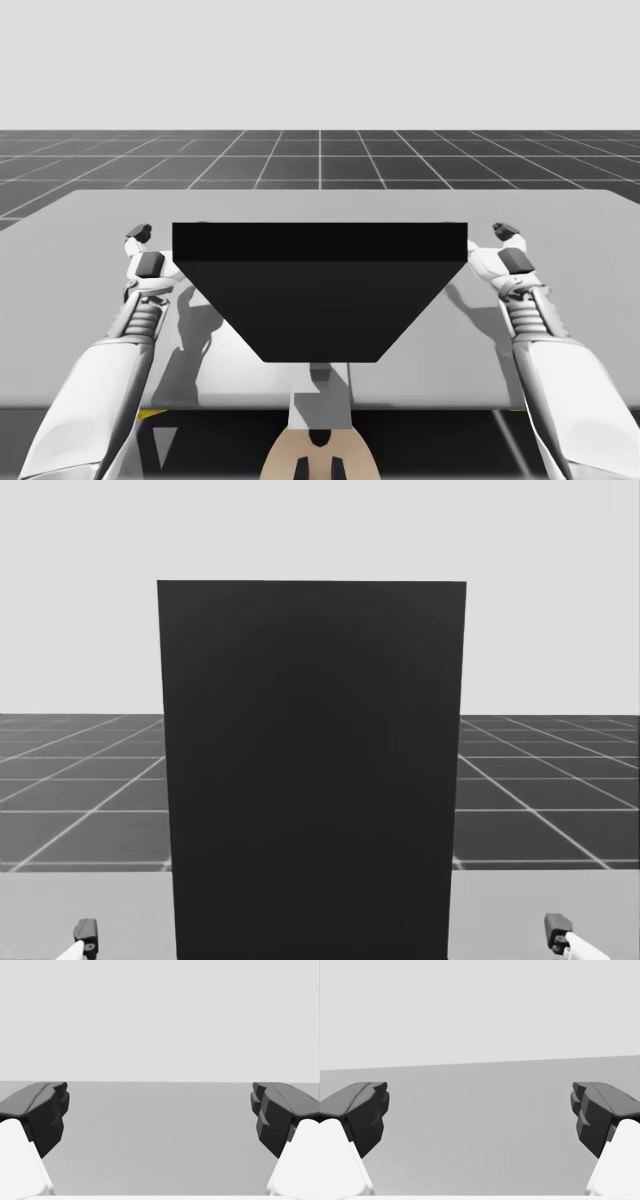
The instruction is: Reach around the screen and pick up the object behind it.
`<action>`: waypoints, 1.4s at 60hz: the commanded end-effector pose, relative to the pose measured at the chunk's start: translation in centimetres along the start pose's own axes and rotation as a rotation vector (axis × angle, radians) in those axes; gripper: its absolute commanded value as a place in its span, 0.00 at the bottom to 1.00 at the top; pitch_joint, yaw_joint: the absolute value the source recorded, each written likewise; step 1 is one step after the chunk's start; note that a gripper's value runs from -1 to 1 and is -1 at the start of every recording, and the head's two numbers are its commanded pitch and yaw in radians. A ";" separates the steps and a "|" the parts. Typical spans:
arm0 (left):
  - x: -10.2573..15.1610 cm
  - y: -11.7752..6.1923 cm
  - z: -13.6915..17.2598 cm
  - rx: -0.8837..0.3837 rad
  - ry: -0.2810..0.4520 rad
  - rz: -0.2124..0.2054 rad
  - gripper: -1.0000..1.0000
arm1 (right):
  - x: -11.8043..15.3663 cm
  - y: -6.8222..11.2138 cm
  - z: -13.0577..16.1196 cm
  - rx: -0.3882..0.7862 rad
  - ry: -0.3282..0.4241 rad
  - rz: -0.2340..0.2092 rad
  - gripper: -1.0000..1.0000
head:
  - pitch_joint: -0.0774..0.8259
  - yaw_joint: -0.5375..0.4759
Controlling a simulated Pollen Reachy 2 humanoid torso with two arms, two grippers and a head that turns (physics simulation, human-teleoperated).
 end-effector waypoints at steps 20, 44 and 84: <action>0.4 -1.1 1.4 -0.345 0.022 0.023 0.00 | 0.7 2.4 1.9 0.409 -0.017 -0.098 0.00 | 0.08 0.51; 2.6 -1.9 5.8 -0.997 -0.013 0.192 0.00 | 1.9 6.7 6.5 0.966 -0.119 -0.076 0.00 | 0.10 0.50; -0.2 -3.5 7.7 -1.079 0.236 0.040 0.00 | 0.9 7.3 7.9 1.090 0.175 -0.055 0.00 | 0.15 0.51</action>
